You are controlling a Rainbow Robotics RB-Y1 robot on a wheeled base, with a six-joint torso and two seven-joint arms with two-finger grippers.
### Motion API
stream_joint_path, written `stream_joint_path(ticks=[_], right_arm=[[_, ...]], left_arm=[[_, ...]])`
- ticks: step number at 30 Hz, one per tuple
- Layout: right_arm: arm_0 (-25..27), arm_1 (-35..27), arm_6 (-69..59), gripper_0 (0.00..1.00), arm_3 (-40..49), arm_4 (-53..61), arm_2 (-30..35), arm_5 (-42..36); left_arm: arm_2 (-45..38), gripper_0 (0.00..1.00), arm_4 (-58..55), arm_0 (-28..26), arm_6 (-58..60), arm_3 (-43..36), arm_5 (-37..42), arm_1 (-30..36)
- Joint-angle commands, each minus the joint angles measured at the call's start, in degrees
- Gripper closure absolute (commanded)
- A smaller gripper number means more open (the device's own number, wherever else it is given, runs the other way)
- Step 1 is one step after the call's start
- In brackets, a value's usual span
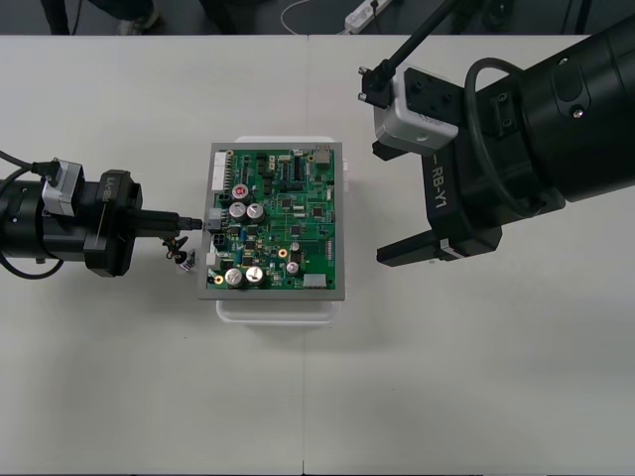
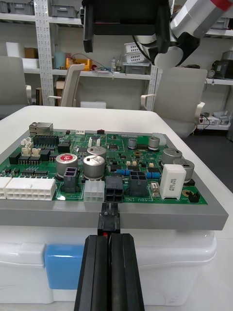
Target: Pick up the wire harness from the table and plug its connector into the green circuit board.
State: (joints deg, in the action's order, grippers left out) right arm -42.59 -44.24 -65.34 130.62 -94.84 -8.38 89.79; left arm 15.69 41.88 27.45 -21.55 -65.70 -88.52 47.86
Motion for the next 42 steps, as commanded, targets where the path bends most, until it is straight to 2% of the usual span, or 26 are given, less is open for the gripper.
stream_joint_path(ticks=[1,42], right_arm=[[-0.03,-0.32,1.45,0.00,0.16,0.97,2.58,0.21],[-0.03,-0.32,2.59,0.00,-0.19,2.73,3.81,0.21]], left_arm=[[0.66,1.00,-0.39,2.34,0.28,-1.71,-1.48,-0.66],[0.66,1.00,-0.57,2.34,1.42,-2.85,-1.48,-1.54]])
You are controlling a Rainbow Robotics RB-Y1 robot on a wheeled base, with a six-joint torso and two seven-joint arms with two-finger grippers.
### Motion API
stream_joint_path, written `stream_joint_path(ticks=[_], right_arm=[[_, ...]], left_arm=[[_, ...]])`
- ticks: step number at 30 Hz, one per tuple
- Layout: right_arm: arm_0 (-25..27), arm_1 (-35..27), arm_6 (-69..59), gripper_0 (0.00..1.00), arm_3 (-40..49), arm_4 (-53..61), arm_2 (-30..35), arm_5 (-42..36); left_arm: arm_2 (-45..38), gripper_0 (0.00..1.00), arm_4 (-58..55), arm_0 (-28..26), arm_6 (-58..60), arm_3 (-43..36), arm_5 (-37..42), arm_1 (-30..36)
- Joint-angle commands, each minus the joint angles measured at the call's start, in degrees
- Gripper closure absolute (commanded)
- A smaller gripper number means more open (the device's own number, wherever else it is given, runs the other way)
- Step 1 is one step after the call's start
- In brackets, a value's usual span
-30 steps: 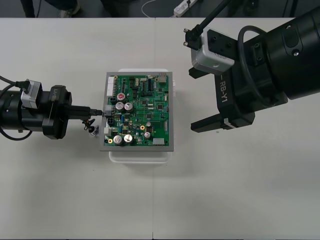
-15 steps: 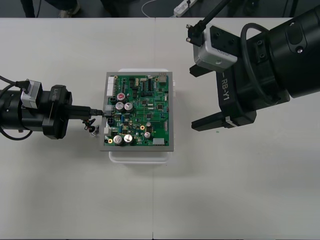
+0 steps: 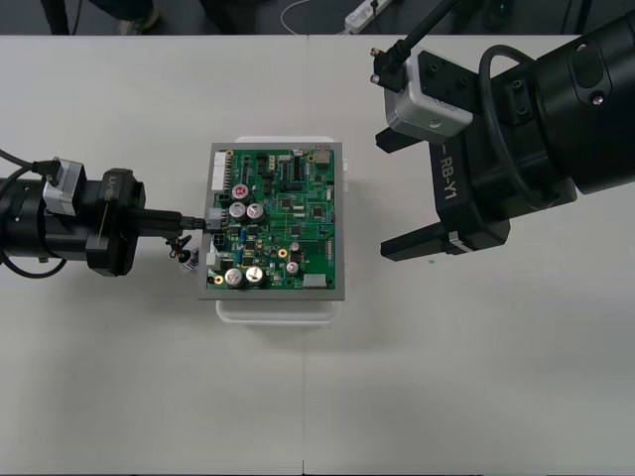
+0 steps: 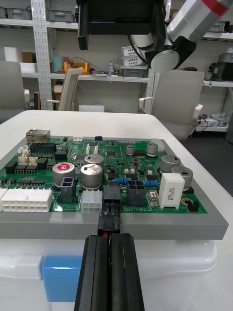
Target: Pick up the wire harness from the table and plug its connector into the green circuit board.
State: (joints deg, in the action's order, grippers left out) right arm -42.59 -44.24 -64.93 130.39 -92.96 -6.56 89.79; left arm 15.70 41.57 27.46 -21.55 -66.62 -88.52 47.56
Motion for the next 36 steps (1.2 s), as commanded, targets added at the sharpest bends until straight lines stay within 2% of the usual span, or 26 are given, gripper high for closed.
stream_joint_path(ticks=[1,36], right_arm=[[-0.03,-0.32,2.18,0.00,0.04,0.85,1.99,0.21],[-0.03,-0.32,2.97,0.00,0.13,1.91,2.61,0.21]], left_arm=[[0.65,1.00,-0.18,2.34,1.51,-1.94,-1.48,-1.24],[0.65,1.00,1.32,2.43,1.42,-1.85,-1.48,-1.59]])
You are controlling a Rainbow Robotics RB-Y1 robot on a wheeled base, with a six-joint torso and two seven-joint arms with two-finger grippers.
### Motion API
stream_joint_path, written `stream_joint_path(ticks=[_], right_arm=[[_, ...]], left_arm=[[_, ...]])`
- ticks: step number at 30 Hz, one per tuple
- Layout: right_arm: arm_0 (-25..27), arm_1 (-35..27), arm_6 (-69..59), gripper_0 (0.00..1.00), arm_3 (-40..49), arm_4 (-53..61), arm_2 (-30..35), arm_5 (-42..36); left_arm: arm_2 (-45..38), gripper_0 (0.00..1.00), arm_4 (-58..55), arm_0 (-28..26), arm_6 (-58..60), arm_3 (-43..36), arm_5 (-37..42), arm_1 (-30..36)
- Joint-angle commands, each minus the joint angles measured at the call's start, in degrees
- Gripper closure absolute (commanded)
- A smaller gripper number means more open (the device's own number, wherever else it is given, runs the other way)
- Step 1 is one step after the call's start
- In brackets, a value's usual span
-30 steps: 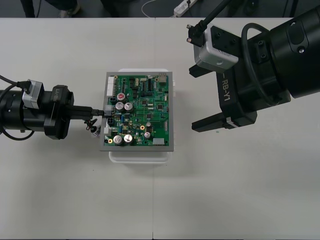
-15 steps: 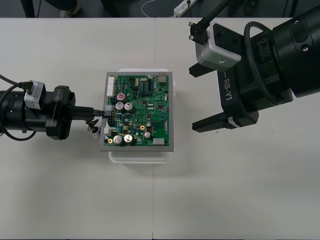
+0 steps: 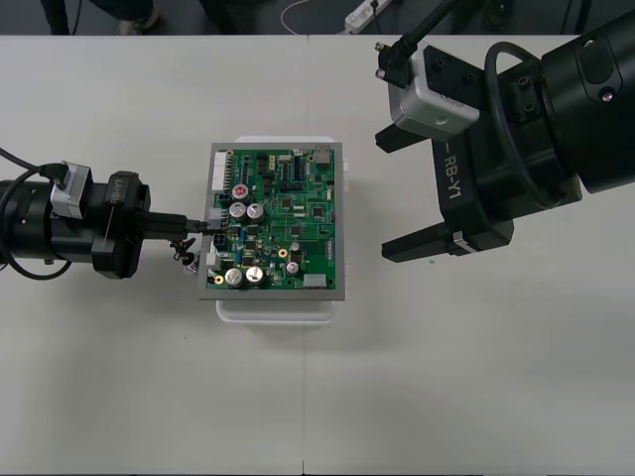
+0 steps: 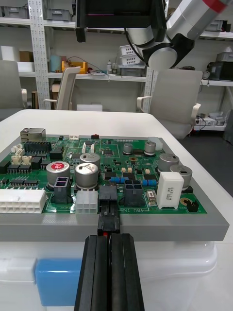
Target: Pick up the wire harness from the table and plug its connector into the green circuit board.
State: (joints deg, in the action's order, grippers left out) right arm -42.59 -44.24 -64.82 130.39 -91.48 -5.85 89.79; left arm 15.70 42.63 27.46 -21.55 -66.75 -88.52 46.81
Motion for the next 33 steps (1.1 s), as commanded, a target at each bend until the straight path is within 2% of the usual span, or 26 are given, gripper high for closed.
stream_joint_path(ticks=[1,33], right_arm=[[-0.12,-0.32,2.86,0.00,0.13,0.43,1.89,0.21],[-0.12,-0.32,3.03,0.00,0.13,0.96,2.42,0.21]], left_arm=[[0.65,1.00,0.17,2.42,1.51,-1.80,-1.48,-0.84],[0.65,1.00,-1.06,2.78,0.80,-1.98,-1.48,-1.28]])
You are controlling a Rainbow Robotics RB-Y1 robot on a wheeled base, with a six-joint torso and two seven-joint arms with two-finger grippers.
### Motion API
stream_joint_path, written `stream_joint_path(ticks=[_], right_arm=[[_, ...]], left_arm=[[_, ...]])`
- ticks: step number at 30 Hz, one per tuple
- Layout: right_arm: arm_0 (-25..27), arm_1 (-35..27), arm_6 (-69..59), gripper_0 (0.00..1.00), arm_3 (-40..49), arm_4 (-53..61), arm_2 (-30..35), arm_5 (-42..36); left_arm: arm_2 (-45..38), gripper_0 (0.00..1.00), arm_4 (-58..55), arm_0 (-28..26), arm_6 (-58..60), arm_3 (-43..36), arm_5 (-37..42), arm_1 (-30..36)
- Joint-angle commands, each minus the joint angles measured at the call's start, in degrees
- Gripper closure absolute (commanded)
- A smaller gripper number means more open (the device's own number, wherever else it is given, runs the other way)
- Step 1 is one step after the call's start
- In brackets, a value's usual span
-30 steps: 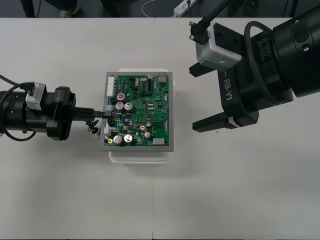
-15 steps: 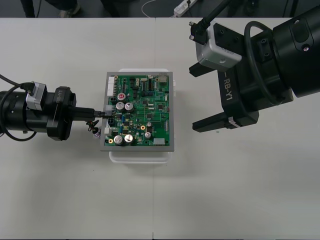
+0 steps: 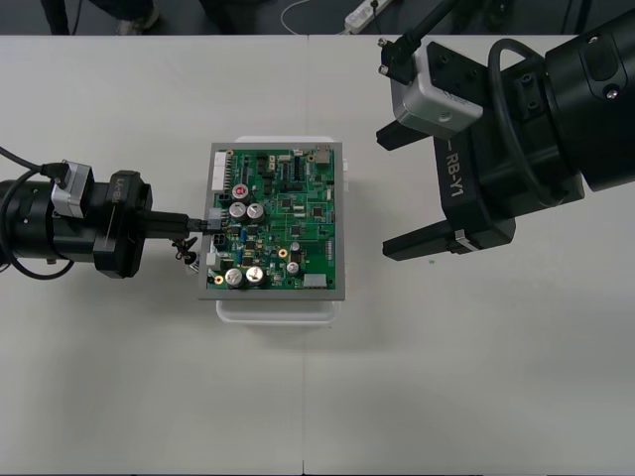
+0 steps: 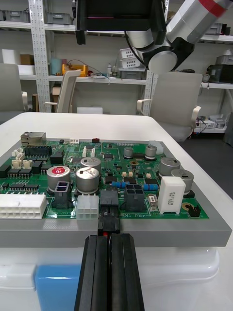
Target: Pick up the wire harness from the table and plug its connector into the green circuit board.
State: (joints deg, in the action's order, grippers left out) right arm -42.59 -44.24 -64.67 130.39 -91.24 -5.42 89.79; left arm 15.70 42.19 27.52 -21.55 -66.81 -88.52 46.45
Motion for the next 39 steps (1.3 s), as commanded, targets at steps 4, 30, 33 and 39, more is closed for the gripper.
stream_joint_path(ticks=[4,30,33,39], right_arm=[[-0.12,-0.41,2.97,0.00,0.13,0.71,2.17,0.21],[-0.03,-0.32,3.94,0.00,0.13,0.62,2.08,0.21],[-0.03,-0.32,3.94,0.00,0.13,0.71,2.08,0.21],[-0.03,-0.32,3.94,0.00,0.04,0.62,2.08,0.21]], left_arm=[[0.73,1.00,-0.53,2.72,0.72,-1.83,-1.48,-0.92],[0.64,1.00,0.78,3.15,0.89,-1.83,-1.48,-2.41],[0.64,1.00,1.05,3.15,0.80,-1.92,-1.48,-2.41],[0.64,1.00,1.05,3.42,0.98,-1.83,-1.48,-2.94]])
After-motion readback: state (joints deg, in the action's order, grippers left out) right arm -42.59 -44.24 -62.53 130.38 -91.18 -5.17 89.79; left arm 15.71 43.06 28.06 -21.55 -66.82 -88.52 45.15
